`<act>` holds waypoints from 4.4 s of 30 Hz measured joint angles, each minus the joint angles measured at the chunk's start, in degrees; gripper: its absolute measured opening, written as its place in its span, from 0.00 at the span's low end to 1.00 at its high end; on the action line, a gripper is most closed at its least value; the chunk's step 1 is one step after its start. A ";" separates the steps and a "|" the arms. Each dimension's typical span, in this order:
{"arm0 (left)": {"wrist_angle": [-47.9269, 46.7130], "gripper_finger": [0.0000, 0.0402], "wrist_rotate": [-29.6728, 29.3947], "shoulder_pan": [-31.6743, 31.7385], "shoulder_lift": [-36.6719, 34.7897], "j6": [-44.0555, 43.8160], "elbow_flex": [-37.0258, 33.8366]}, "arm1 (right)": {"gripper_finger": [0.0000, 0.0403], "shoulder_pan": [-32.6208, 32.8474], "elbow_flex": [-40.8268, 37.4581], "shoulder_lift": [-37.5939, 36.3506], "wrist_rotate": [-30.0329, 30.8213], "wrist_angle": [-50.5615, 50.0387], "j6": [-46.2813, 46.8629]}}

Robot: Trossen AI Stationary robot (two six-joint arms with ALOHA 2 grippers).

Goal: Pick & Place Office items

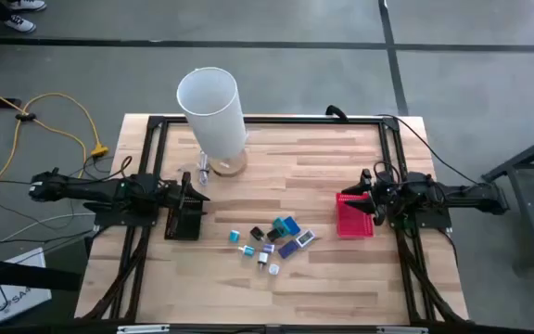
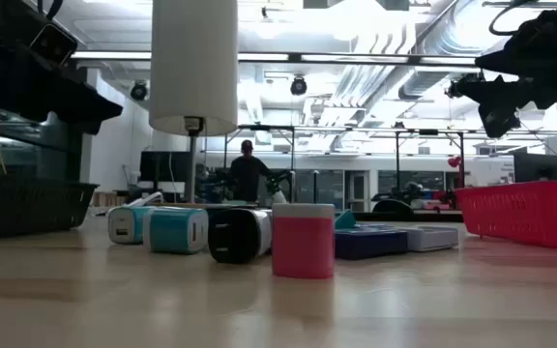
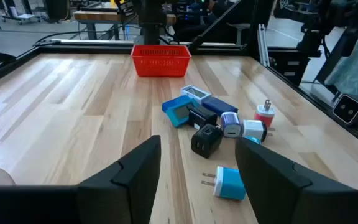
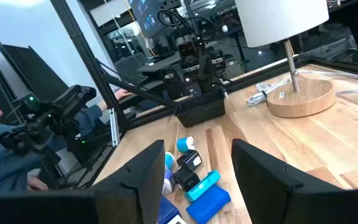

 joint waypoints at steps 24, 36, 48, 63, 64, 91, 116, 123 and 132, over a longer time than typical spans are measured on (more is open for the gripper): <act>0.00 0.50 0.00 0.00 0.00 -0.01 0.00 | 0.43 0.00 0.02 -0.02 0.01 0.00 0.00; 0.02 0.50 0.00 0.00 0.00 -0.02 0.00 | 0.43 0.00 0.00 -0.02 0.02 -0.02 0.00; 2.17 0.50 -2.98 0.00 0.00 0.09 0.00 | 0.43 0.00 0.00 0.00 0.00 -0.02 -0.02; 4.56 0.50 -9.40 -0.72 0.75 -3.35 0.44 | 0.43 0.00 0.01 -0.01 0.01 -0.01 0.00; 4.35 0.50 -9.16 -1.14 1.19 -3.37 0.95 | 0.43 0.00 0.01 -0.01 0.00 -0.01 0.00; -9.52 0.50 -17.61 -20.03 47.60 -3.15 34.92 | 0.43 0.00 0.02 0.00 0.00 -0.02 0.00; -23.75 0.50 -7.56 -7.81 64.87 -31.59 43.79 | 0.43 0.00 0.02 0.00 0.02 0.00 0.00; -36.29 0.50 -8.18 -8.55 65.10 -45.63 51.94 | 0.43 0.00 0.01 -0.01 0.02 0.00 0.00; -49.06 0.50 -14.87 -15.15 74.59 -60.54 66.10 | 0.43 0.00 0.01 0.00 0.01 0.00 0.00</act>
